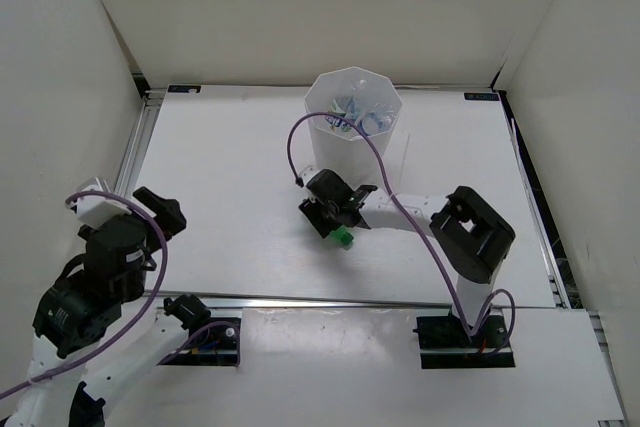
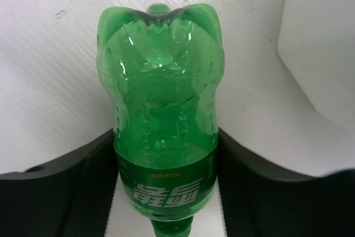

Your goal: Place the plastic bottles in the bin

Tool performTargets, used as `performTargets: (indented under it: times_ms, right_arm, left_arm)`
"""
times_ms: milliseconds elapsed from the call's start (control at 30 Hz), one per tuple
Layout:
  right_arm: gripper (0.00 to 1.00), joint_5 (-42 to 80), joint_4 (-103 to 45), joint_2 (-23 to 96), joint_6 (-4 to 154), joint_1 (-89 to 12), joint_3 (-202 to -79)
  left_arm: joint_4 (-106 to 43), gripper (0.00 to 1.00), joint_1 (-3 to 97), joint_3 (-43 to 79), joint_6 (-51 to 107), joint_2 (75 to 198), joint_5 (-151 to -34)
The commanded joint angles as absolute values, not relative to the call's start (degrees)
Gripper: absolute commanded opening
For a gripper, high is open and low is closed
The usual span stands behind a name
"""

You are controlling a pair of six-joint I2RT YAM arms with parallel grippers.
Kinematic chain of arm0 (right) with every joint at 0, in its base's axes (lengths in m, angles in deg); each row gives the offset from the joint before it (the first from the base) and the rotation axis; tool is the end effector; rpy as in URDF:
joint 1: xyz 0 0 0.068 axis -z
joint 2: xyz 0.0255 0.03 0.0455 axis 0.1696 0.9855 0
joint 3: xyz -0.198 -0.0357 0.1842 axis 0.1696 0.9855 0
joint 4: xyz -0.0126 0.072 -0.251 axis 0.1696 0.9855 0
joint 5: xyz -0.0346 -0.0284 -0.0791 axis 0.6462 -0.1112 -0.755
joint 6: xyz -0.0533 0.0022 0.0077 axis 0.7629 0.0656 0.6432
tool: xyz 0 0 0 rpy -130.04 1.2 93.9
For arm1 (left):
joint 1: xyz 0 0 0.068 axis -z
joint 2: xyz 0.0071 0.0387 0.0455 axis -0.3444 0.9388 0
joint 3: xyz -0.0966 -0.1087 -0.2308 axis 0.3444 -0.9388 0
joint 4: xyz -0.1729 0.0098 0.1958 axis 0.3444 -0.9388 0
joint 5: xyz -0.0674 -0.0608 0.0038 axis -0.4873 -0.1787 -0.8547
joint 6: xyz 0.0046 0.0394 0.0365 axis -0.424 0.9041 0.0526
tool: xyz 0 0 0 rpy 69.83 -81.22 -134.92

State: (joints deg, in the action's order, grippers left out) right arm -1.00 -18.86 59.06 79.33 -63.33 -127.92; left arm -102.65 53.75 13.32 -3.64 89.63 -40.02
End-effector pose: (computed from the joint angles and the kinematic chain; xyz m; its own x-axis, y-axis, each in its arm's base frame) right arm 0.2281 0.2965 0.1720 -0.4962 -0.5952 -0.6320 -0.6856 0.7153 -0.1354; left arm 0.0362 0.0057 0.3908 -0.2354 -0.4314 -0.8709 -0.3623 0.8705 -0.3332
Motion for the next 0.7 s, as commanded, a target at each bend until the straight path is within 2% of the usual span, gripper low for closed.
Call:
performTargets:
  times_ms: [0,67,200,367,467,667]
  right_arm:
    - [0.59,0.64,-15.10,59.90,77.52,-63.12,-132.17]
    - [0.47,0.64,-10.88,60.43,76.91,-63.12,-135.49]
    - [0.41,0.64,-3.66,60.43,77.08,-65.48,-143.06]
    - [0.41,-0.76,1.26,54.81,78.40,-71.11,-152.37]
    - [0.41,-3.56,4.69,51.73,79.01,-73.48,-163.96]
    - [0.46,-9.28,1.28,48.74,86.56,-69.99,-182.60]
  left_arm:
    - [-105.05,1.00,53.81,14.13,-4.91,88.13,-38.92]
    - [-105.05,1.00,53.81,13.60,-4.91,86.73,-38.92]
    - [-105.05,1.00,53.81,12.37,-6.05,84.87,-37.78]
    - [-101.37,1.00,53.81,8.86,-6.58,81.81,-37.25]
    - [-98.64,1.00,53.81,6.49,-6.58,81.28,-37.25]
    - [-92.15,1.00,53.81,2.70,-4.47,81.97,-37.94]
